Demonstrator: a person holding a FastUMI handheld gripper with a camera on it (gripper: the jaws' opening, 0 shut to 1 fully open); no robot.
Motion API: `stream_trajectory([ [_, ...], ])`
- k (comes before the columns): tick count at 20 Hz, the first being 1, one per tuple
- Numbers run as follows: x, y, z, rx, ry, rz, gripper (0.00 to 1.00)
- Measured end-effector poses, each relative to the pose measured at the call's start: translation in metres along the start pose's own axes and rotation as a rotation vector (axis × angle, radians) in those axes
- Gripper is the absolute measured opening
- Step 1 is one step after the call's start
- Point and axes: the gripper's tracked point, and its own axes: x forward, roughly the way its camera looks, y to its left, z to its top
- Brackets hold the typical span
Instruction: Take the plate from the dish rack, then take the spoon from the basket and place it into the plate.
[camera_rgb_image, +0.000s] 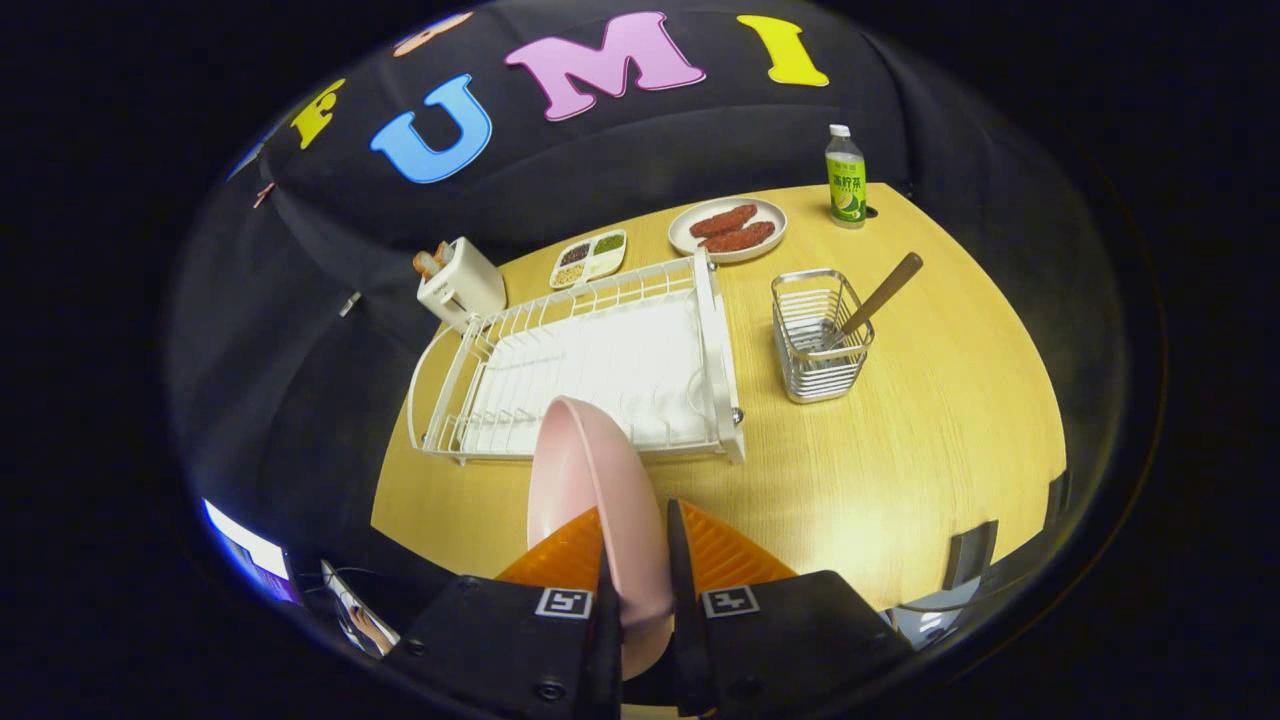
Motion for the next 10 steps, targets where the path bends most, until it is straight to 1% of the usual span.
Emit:
stream_trajectory([
  [3, 0.015, -0.005, -0.020, -0.021, 0.027, 0.072, 0.25],
  [6, 0.035, -0.021, -0.037, -0.044, 0.066, 0.097, 0.25],
  [8, 0.052, -0.033, -0.045, -0.023, 0.097, 0.097, 0.25],
  [10, 0.063, -0.036, -0.044, 0.021, 0.109, 0.127, 0.26],
])
